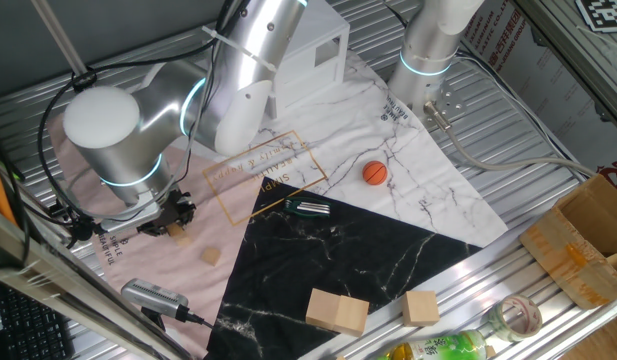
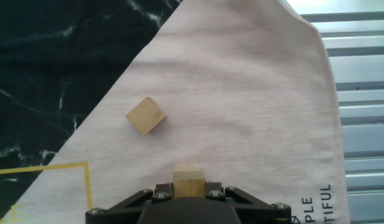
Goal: Stack the blocks into a pyramid shape
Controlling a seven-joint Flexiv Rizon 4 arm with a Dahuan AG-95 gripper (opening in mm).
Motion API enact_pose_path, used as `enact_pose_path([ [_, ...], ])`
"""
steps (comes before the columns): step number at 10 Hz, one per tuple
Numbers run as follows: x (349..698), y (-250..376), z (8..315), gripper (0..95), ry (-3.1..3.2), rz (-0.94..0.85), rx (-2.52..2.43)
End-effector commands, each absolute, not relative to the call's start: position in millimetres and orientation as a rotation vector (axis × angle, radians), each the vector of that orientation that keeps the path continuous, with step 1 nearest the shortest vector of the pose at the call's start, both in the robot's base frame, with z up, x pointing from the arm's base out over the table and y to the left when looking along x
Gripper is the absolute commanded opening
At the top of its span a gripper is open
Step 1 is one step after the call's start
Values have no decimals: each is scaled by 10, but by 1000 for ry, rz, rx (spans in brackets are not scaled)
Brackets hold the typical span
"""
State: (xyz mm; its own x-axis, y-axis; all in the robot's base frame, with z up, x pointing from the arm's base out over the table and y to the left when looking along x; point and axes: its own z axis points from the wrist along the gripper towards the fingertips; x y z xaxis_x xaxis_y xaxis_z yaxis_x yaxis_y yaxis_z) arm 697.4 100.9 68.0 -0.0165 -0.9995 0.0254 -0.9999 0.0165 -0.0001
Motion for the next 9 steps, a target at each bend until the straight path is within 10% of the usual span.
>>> enact_pose_path([
  [1, 6970, 1006, 679, 0, -2230, 27, 2191],
  [9, 6960, 955, 667, 0, -2221, 35, 2205],
])
